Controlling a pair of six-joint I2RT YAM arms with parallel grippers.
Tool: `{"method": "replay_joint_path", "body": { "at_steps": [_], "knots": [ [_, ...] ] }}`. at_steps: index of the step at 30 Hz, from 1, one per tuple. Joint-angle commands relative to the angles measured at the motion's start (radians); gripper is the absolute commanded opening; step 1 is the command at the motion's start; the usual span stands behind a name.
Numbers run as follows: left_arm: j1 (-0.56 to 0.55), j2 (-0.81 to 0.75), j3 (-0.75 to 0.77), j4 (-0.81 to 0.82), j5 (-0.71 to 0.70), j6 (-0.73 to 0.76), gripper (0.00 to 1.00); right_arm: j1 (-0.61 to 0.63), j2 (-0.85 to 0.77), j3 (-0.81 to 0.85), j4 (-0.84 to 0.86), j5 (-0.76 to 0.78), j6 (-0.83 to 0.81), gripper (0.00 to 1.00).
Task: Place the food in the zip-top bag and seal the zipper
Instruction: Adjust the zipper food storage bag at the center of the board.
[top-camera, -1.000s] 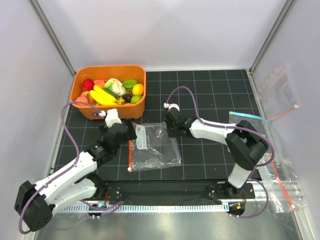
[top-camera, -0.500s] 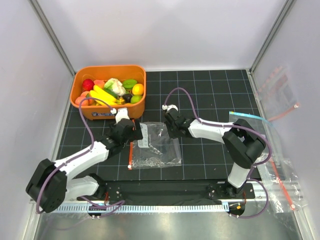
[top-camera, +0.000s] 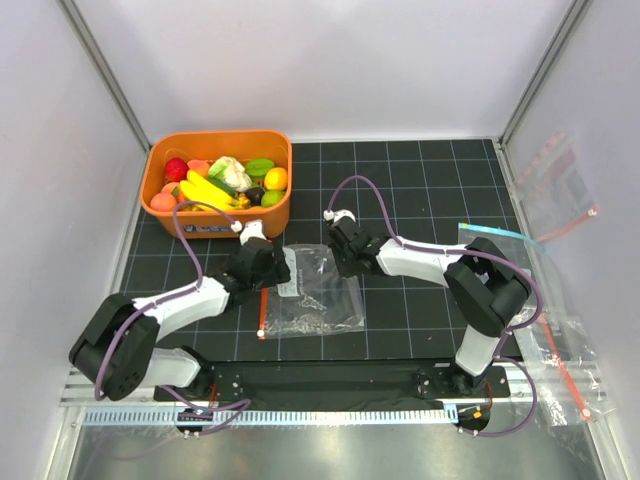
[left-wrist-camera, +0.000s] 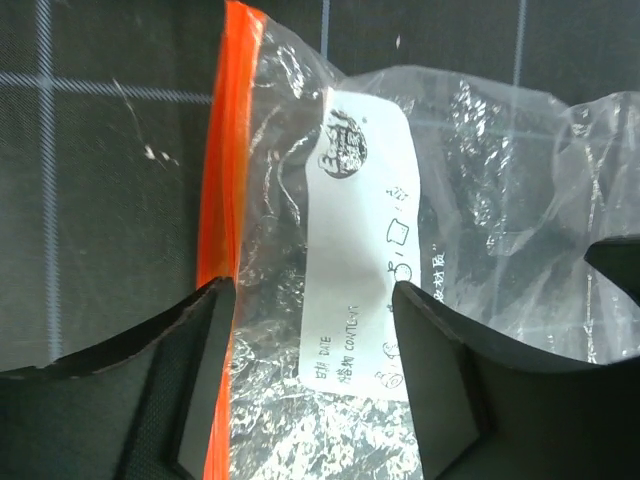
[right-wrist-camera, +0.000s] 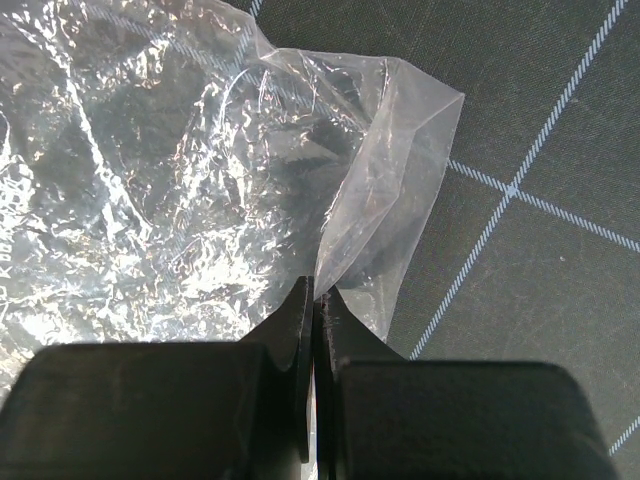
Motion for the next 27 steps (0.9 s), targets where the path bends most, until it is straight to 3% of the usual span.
{"method": "replay_joint_path", "body": {
  "at_steps": [1,8,10,11,15,27],
  "knots": [
    [0.003,0.038,-0.021,0.090,0.041,-0.074,0.67,-0.001,-0.009,0.028,0.023,0.004,-0.004,0.01],
    [0.002,-0.056,-0.041,0.053,-0.022,-0.062,0.49,0.002,-0.023,0.023,0.023,0.007,0.002,0.01],
    [-0.003,-0.113,-0.044,0.033,-0.065,-0.056,0.54,0.000,-0.023,0.023,0.021,0.016,0.002,0.01],
    [-0.006,-0.130,-0.049,0.015,-0.085,-0.058,0.62,0.002,-0.023,0.023,0.018,0.021,0.003,0.01],
    [-0.007,-0.162,-0.058,0.015,-0.128,-0.052,0.72,0.002,-0.020,0.024,0.016,0.027,0.002,0.01],
    [-0.007,0.000,0.010,-0.045,-0.131,-0.048,0.71,0.000,-0.027,0.021,0.018,0.022,0.003,0.01]
  ]
}}
